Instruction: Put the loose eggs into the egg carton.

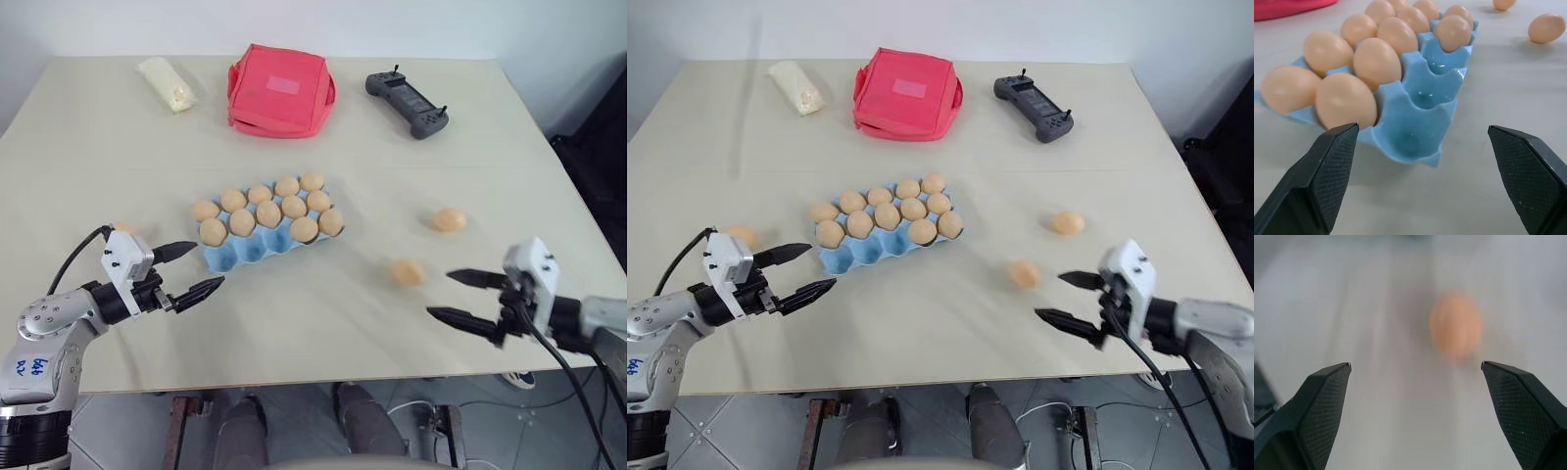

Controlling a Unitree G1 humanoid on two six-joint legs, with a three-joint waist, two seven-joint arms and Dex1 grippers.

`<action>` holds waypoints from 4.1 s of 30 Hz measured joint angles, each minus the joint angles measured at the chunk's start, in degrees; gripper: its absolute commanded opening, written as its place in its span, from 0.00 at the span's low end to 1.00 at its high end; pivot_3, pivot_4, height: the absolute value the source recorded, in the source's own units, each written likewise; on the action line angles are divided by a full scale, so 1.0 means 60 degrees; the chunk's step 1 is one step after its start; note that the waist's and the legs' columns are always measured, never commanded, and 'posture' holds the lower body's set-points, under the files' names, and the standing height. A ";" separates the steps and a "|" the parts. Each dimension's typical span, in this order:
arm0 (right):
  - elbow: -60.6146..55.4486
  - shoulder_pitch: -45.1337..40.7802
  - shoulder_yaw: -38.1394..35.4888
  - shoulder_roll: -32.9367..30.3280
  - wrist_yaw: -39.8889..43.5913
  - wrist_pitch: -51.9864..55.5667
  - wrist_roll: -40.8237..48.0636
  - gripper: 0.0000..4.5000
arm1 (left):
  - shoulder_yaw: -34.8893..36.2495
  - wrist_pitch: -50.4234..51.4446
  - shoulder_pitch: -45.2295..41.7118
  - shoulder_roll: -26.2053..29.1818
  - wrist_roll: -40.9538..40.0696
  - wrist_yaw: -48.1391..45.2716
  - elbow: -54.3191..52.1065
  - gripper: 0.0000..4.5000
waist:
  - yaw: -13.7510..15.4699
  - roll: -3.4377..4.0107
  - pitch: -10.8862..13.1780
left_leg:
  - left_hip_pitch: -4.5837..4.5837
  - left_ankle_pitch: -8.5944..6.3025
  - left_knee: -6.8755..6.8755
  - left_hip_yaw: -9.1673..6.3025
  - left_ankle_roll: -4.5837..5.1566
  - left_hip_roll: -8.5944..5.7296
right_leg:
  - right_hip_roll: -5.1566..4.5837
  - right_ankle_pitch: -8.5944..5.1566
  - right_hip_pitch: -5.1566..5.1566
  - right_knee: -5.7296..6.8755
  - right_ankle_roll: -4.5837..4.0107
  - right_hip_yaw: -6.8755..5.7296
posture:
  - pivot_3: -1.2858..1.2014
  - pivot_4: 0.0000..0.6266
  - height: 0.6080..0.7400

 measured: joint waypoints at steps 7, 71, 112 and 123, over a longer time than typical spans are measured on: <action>0.0082 -0.0328 0.0157 0.0001 -0.0090 -0.0551 -0.0052 0.99 | 0.0000 -0.0005 -0.0028 -0.0001 0.0000 -0.0005 0.0179 1.00 | -0.0079 -0.0001 0.0000 | 0.0003 0.0017 0.0041 0.0002 0.0020 -0.0001 | 0.0000 0.0015 0.0011 -0.0016 -0.0073 0.0015 | 0.52 0.24 1.00; 0.5612 -0.9134 0.6800 0.6739 -0.2672 -0.1882 -0.3518 0.99 | 0.1081 0.0003 0.1694 -0.0332 -0.0154 0.1408 -0.1604 1.00 | -0.0391 0.0006 0.0003 | -0.0011 0.0007 -0.0020 0.0006 0.0000 0.0008 | 0.0004 0.0064 -0.0048 0.0039 0.0036 -0.0015 | 0.52 0.24 1.00; 0.3206 -0.2365 -0.0223 -0.0239 -0.1633 -0.0595 -0.1917 0.99 | 0.0717 -0.0406 0.0342 0.0088 -0.0054 0.0439 0.0273 1.00 | -0.0226 0.0004 0.0003 | 0.0003 0.0007 0.0017 0.0014 0.0022 -0.0002 | 0.0000 0.0031 -0.0005 -0.0020 -0.0050 0.0018 | 0.52 0.24 1.00; 0.6299 -0.5914 0.1161 0.1270 -0.2705 -0.2062 -0.2318 0.99 | 0.0699 -0.0370 0.0295 0.0097 -0.0060 0.0569 0.0191 1.00 | -0.0328 0.0017 0.0009 | 0.0002 0.0011 0.0004 0.0014 0.0023 -0.0002 | 0.0000 0.0104 -0.0005 -0.0017 0.0081 0.0015 | 0.52 0.24 1.00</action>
